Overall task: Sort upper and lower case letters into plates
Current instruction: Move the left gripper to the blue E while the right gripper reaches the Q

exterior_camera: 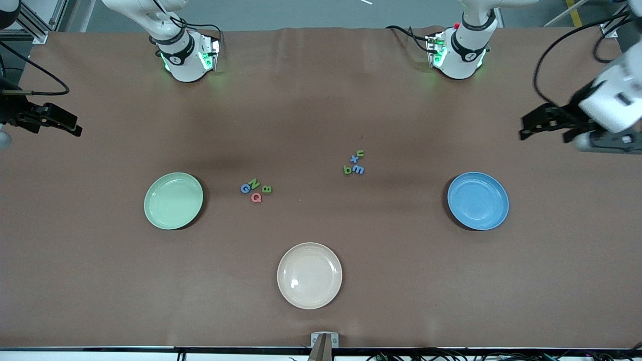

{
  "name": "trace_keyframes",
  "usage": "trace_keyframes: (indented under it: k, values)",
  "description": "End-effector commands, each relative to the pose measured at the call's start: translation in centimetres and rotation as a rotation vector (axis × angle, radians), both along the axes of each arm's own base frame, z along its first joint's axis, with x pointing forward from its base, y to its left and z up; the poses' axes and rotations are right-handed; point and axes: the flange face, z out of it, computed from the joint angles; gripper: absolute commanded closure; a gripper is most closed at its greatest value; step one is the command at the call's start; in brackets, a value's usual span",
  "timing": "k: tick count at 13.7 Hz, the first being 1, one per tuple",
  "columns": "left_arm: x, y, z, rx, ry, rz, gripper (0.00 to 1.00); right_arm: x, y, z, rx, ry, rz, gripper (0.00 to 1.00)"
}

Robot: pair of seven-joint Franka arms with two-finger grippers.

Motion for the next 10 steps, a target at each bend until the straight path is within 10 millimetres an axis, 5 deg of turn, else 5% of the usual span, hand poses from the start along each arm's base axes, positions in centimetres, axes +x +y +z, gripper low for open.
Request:
trace_keyframes:
  k: [1,6,9,10]
  values:
    - [-0.2,-5.5,-3.8,0.030,0.059,0.024,0.00,-0.4,-0.2,2.2,0.016,-0.039,0.003,0.00]
    - [-2.6,-14.9,-12.1,0.075,0.055,0.153,0.00,2.0,0.0,-0.7,0.014,0.002,0.005,0.00]
    - [-5.1,-19.5,-16.3,0.100,0.025,0.262,0.00,5.1,-0.3,-5.1,0.008,0.010,-0.001,0.00]
    - [-5.8,-21.7,-18.5,0.142,0.018,0.306,0.00,6.8,-0.4,-8.0,0.001,0.023,-0.001,0.00]
